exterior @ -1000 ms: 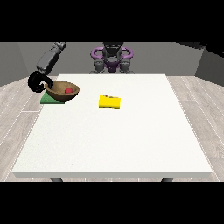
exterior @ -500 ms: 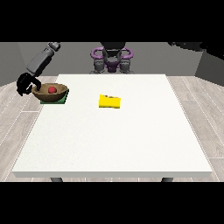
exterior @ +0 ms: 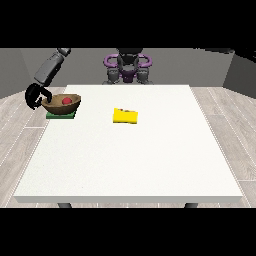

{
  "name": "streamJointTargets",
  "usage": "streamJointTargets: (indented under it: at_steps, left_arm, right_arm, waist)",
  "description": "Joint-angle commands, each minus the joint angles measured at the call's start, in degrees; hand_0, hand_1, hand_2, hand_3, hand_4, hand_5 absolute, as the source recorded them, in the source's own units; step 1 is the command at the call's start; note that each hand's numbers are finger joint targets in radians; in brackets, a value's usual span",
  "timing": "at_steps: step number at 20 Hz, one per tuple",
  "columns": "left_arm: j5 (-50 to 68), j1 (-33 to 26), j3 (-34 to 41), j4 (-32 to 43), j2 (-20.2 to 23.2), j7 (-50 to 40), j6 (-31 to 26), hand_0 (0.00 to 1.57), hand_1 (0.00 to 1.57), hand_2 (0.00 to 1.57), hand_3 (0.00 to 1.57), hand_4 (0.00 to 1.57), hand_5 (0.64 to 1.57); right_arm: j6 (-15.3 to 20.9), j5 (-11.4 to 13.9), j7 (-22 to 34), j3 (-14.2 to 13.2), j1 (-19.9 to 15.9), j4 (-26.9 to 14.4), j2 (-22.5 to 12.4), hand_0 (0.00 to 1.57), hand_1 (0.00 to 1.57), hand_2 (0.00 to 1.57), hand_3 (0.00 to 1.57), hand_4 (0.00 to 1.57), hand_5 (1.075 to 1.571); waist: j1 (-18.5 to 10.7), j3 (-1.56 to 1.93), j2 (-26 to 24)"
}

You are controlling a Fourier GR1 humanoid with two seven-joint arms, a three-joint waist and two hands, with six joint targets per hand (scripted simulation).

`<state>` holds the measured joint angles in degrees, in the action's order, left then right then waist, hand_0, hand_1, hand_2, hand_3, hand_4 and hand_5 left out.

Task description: Pick the cup and pour the ball into the bowl, then pick the bowl and place it on the pad

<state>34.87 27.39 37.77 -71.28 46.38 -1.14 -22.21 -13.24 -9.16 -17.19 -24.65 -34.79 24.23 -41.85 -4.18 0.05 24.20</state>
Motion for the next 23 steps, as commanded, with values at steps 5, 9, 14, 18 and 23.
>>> streamJointTargets:
  at_steps: [5,9,14,18,23]
  left_arm:
    - [-1.03,-0.99,-2.07,3.53,-0.02,-1.55,0.84,0.0,0.0,0.0,0.0,0.67,1.554]
    - [0.16,0.12,-1.24,5.95,3.09,-3.23,-0.86,0.0,0.0,0.0,0.0,0.66,1.541]
    - [0.89,-1.65,-1.18,4.03,2.04,-2.43,-1.07,0.0,0.0,0.0,0.0,0.65,1.546]
    - [5.72,0.31,-5.75,-2.87,-3.03,-9.68,0.43,0.0,0.0,0.0,0.0,0.98,1.57]
    - [0.43,-2.83,-9.95,1.21,-6.37,-11.45,4.89,0.0,0.0,0.0,0.0,0.98,1.57]
  right_arm:
    - [1.11,3.08,2.34,4.05,2.21,-0.49,3.8,1.57,1.57,1.57,1.37,0.97,1.562]
    - [2.04,-2.62,11.02,-1.99,-2.33,-3.57,-0.78,1.57,1.57,1.57,1.37,0.62,1.562]
    - [0.79,-0.97,11.52,-0.67,-1.43,-4.45,-3.71,0.0,0.0,0.0,0.0,0.0,1.503]
    - [2.18,-0.2,15.94,-0.15,-2.8,-6.26,-4.98,0.0,0.0,0.0,0.0,0.0,1.471]
    - [-3.92,-0.69,15.99,2.39,-6.86,0.8,-1.16,0.0,0.0,0.0,0.0,0.7,1.219]
  waist:
    - [2.14,-0.03,-7.54]
    - [1.35,-0.02,-6.61]
    - [-0.44,0.02,-6.81]
    - [-0.48,0.11,-13.28]
    - [4.74,-0.2,-26.49]
